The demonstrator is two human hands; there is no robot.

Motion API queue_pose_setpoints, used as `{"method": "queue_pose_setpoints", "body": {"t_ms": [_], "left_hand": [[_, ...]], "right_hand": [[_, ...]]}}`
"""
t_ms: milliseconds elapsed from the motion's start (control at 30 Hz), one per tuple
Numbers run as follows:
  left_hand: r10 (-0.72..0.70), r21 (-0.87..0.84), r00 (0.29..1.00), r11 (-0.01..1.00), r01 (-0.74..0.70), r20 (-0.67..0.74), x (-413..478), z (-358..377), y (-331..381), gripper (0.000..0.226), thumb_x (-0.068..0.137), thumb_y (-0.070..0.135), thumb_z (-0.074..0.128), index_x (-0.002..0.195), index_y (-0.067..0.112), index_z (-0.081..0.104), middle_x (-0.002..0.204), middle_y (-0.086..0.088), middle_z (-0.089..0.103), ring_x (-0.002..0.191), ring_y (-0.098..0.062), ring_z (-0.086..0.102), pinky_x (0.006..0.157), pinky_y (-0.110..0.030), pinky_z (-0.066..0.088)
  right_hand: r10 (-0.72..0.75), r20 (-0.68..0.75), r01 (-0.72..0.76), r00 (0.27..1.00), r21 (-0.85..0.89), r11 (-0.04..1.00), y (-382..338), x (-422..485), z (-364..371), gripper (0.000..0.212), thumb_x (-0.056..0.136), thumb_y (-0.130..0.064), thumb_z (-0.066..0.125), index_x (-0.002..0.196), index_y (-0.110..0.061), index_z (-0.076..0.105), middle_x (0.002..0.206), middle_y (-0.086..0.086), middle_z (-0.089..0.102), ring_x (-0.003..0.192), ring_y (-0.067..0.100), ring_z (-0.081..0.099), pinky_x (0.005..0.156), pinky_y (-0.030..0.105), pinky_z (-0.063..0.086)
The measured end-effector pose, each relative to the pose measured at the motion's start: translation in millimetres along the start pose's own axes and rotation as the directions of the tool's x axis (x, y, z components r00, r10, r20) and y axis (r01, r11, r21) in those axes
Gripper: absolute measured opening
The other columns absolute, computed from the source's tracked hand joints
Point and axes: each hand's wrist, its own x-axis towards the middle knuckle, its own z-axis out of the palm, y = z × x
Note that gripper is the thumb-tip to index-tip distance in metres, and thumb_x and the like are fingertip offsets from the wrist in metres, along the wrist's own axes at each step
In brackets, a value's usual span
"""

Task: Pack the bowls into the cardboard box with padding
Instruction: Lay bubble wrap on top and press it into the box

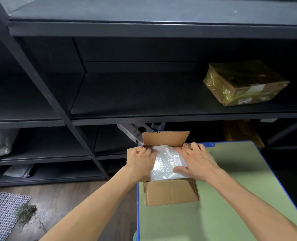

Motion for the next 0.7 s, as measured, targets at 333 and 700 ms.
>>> {"method": "queue_pose_setpoints", "body": {"t_ms": [333,700], "left_hand": [[-0.006,0.077,1.0,0.997,0.008,-0.024,0,-4,2,0.076,0.083,0.03,0.064,0.147,0.014,0.029,0.144,-0.002,0.042,0.131,-0.02,0.038,0.105,-0.033,0.027],[-0.025,0.131,0.999,0.991,0.021,0.024,1,2,7,0.078,0.09,0.026,0.056,0.155,0.007,0.017,0.154,-0.009,0.029,0.138,-0.024,0.032,0.113,-0.039,0.023]], "right_hand": [[-0.166,0.159,0.191,0.973,-0.164,0.968,16,12,-16,0.105,0.069,-0.083,0.052,0.152,-0.023,0.029,0.142,-0.007,0.048,0.114,0.019,0.038,0.102,0.037,0.031],[-0.053,0.262,0.123,0.964,-0.259,0.958,-8,17,-18,0.111,0.077,-0.068,0.061,0.158,-0.014,0.006,0.147,0.0,0.042,0.128,0.024,0.032,0.106,0.038,0.025]]}}
